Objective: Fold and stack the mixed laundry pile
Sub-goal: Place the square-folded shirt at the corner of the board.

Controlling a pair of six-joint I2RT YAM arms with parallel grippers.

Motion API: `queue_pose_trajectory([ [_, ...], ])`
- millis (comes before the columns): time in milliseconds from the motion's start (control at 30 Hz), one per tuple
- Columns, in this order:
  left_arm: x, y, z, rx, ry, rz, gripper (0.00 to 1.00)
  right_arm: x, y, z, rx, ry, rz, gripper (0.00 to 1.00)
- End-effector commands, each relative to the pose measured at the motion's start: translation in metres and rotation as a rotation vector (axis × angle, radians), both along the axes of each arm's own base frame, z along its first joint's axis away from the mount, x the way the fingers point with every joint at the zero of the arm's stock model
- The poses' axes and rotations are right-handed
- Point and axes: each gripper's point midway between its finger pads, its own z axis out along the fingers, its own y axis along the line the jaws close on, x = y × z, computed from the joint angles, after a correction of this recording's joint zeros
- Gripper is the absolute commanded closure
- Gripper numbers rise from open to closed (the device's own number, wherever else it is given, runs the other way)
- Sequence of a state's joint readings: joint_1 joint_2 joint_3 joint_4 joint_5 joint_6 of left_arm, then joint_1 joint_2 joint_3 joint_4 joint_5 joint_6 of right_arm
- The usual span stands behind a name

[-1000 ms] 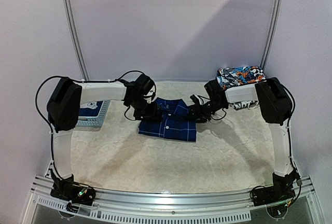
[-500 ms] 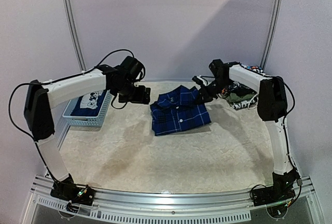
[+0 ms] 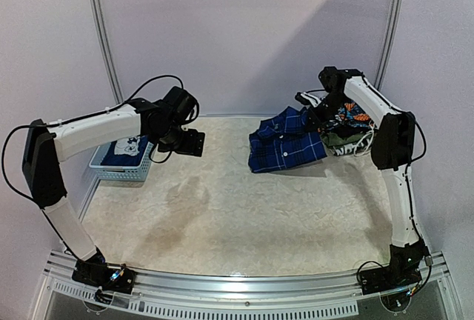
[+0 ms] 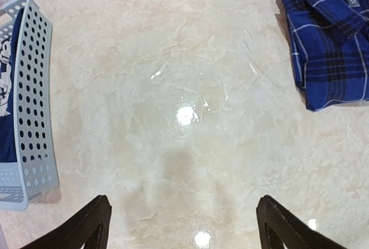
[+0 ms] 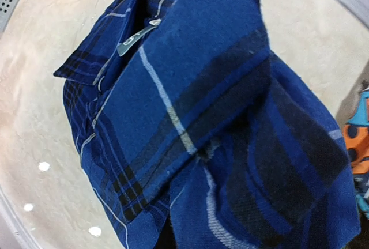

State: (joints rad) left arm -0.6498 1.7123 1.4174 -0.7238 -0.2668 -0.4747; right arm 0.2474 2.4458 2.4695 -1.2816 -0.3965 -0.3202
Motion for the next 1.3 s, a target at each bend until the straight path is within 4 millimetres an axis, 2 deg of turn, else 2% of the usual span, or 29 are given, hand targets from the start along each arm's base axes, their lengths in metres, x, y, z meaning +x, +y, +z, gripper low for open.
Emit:
queue_pose_trajectory([
  [0, -0.006, -0.001, 0.001, -0.004, -0.003, -0.015, 0.11, 0.021, -0.023, 0.014, -0.115, -0.13, 0.017, 1.0],
  [100, -0.008, -0.002, -0.001, -0.006, 0.003, -0.02, 0.11, 0.032, -0.034, 0.024, -0.133, -0.186, 0.004, 1.0],
  [300, -0.009, -0.004, -0.005, -0.006, 0.015, -0.028, 0.11, 0.055, -0.057, 0.06, -0.165, -0.326, -0.039, 1.0],
  [567, -0.011, -0.007, -0.015, -0.01, 0.04, -0.031, 0.11, 0.077, -0.074, 0.104, -0.23, -0.512, -0.057, 1.0],
  [800, -0.01, -0.008, -0.02, -0.003, 0.051, -0.033, 0.11, 0.085, -0.085, 0.127, -0.308, -0.614, -0.032, 1.0],
  [1033, -0.011, -0.011, -0.025, -0.006, 0.065, -0.037, 0.11, 0.086, -0.099, 0.161, -0.376, -0.715, -0.027, 1.0],
  [1267, -0.012, -0.016, -0.028, -0.012, 0.072, -0.046, 0.11, 0.089, -0.121, 0.177, -0.448, -0.758, -0.05, 1.0],
])
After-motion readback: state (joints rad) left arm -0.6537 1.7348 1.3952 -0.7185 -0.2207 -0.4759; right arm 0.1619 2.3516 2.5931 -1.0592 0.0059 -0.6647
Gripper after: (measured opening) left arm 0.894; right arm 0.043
